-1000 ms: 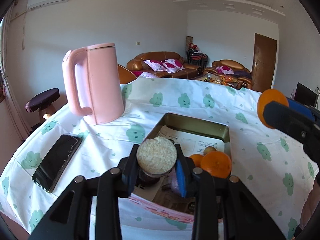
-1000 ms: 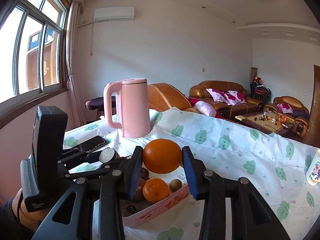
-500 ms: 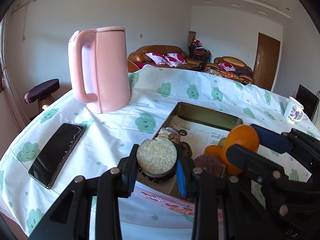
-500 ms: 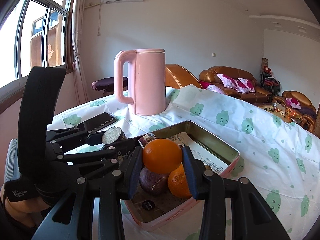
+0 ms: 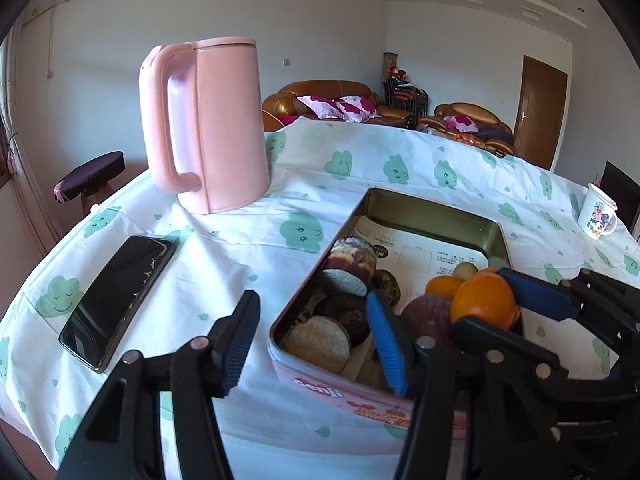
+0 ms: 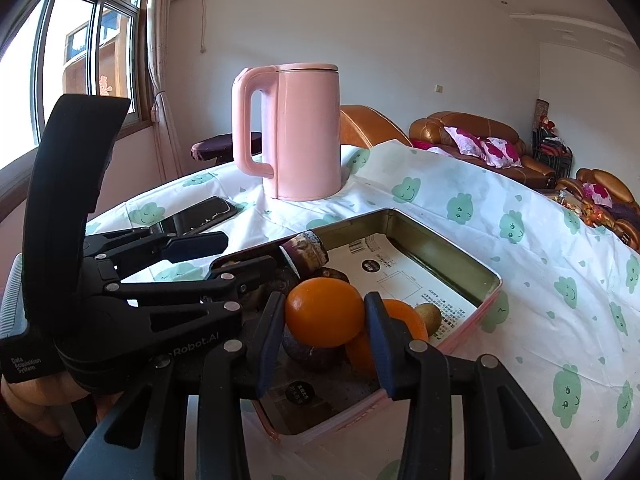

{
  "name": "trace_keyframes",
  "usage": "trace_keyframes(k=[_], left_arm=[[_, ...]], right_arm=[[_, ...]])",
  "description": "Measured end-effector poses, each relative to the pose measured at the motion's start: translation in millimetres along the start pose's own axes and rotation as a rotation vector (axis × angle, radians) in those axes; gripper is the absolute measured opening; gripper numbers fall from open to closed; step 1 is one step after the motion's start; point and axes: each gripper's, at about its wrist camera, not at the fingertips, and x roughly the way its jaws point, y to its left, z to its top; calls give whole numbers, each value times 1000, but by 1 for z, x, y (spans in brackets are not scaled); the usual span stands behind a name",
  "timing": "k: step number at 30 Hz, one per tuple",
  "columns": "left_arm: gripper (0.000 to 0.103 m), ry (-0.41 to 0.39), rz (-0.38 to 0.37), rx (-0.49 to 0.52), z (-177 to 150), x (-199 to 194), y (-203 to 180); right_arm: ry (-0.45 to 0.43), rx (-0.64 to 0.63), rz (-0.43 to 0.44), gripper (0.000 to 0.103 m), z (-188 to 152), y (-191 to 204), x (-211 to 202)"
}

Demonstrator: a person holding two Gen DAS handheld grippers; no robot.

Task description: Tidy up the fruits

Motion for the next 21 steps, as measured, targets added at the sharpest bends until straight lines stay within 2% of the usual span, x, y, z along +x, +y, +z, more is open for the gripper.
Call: trace_keyframes(k=[6,9,10,11,16,21], left_arm=[[64,-13,-2,-6,-1,-8,3],[85,-42,8,-25,0,-18,8],[94,-56,8,-33,1,-23,10],[97,-69,13,-38,2,-27,11],[97,-108,5,-25,6,-42,3],[98,-129,-12,-13,8,-52,-8]], right_arm=[[-6,11,-8,56,0,-1,-6],[-17,33,1,67,-2,-7,-16],[-26,42,1,67,-3,-8,-20],[-33,49,-2,67,-3,-10,-24],[-66,68,-21,68,-3,-16,-42],[-100,71,-94,68,-6,-23,-63]])
